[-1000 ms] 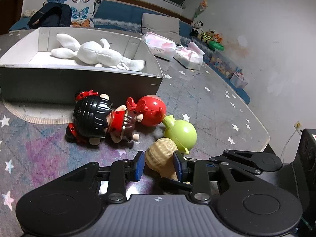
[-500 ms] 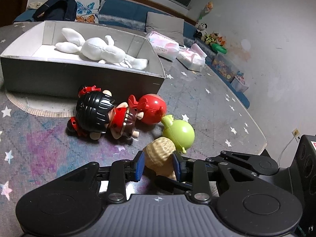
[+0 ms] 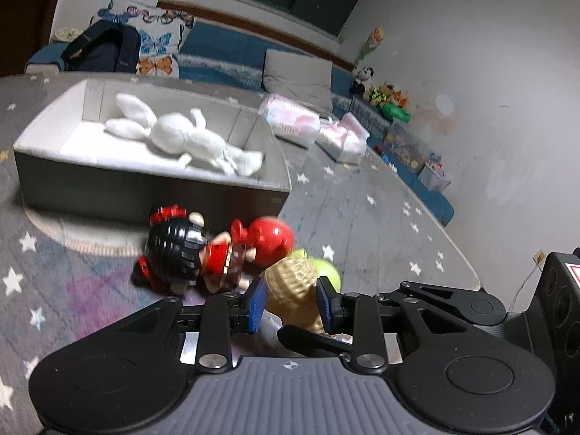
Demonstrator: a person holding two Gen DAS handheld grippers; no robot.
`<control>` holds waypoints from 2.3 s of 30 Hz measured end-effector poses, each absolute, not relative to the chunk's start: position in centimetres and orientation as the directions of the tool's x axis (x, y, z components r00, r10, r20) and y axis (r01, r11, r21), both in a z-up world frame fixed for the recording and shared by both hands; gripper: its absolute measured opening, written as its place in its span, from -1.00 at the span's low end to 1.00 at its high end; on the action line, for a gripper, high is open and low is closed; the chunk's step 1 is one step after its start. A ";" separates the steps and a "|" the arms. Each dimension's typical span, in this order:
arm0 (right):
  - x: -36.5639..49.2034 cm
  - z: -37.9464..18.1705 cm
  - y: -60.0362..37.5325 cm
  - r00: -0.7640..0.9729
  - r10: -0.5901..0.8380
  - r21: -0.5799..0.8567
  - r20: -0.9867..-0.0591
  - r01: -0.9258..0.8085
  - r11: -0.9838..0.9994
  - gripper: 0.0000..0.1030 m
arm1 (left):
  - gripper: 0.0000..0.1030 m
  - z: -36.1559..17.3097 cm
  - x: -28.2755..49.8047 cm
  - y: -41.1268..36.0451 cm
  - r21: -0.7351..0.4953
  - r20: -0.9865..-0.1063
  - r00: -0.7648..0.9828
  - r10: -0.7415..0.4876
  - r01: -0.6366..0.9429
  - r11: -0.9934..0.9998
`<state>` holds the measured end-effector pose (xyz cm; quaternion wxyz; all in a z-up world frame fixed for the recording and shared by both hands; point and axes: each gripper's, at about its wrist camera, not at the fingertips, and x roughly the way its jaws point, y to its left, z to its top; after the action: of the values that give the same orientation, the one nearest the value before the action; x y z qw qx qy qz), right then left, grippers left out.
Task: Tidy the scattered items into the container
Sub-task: 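Pinch the peanut toy between both tools and lift it, then carry the peanut toy into the box beside the bunny and release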
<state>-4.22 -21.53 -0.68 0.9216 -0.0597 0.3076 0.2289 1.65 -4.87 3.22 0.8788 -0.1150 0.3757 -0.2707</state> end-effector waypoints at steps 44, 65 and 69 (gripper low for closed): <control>17.1 -1.5 -18.3 0.634 0.228 -0.107 -0.739 -0.445 0.889 -0.28 | -0.36 -0.5 22.7 -4.6 -0.506 -0.632 0.513 -0.581 0.294 0.811; 15.7 -0.4 -19.5 0.673 0.252 -0.078 -0.696 -0.419 0.905 0.00 | -0.33 0.4 21.6 -3.8 -0.504 -0.629 0.535 -0.564 0.272 0.820; 15.0 0.0 -19.9 0.686 0.261 -0.068 -0.679 -0.412 0.909 0.01 | -0.33 0.7 21.1 -3.8 -0.496 -0.628 0.546 -0.555 0.269 0.826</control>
<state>14.96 -19.90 0.03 0.9119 -0.1081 0.3503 0.1846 21.06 -3.80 0.67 0.8619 -0.1732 0.4123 -0.2391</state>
